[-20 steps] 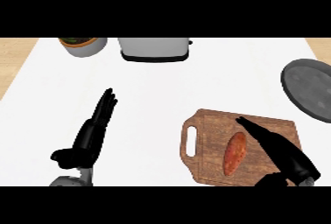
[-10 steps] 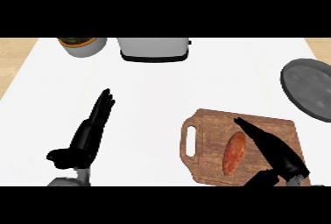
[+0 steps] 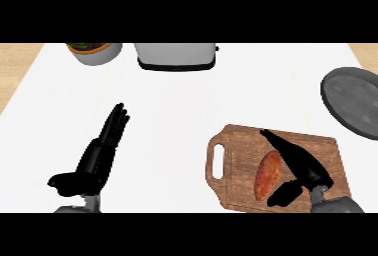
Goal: Pick the sweet potato from the cutting board and place it in the pan
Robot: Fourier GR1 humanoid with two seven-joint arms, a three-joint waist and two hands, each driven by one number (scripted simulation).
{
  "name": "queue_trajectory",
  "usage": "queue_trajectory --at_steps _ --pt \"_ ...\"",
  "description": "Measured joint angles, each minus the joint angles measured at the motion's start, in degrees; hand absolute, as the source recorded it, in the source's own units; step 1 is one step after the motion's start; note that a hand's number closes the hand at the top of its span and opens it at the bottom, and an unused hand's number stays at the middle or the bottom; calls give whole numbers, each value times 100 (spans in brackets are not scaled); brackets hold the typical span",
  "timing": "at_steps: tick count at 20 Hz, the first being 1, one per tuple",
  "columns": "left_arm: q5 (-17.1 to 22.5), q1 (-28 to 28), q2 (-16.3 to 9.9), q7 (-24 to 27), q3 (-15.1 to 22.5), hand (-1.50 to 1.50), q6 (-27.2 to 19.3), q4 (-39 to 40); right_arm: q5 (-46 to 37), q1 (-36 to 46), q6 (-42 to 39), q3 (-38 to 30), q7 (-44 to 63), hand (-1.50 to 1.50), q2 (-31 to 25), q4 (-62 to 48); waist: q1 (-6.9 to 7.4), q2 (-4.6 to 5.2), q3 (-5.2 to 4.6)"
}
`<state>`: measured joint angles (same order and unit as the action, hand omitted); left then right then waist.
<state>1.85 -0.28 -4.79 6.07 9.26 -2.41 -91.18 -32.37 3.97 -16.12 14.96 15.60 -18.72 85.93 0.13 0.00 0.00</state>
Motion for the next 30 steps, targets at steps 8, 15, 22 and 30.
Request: queue_trajectory --at_steps 8,15,22,30 --pt "-102 -77 114 -68 -16 0 -11 -7 -606 237 -30 156 -492 150 -7 -570 -13 -59 -72" --pt "-98 -38 121 -10 -101 0 62 19 -1072 237 253 202 -842 150 31 -686 -12 -84 -95" --pt "-170 -24 137 53 -127 0 98 83 -1360 34 891 -43 -1122 150 83 -420 -28 -52 -57" --pt "-129 -25 120 -126 -216 0 94 -53 -1104 -865 1032 -593 -2444 150 -1072 891 -101 -30 -8"
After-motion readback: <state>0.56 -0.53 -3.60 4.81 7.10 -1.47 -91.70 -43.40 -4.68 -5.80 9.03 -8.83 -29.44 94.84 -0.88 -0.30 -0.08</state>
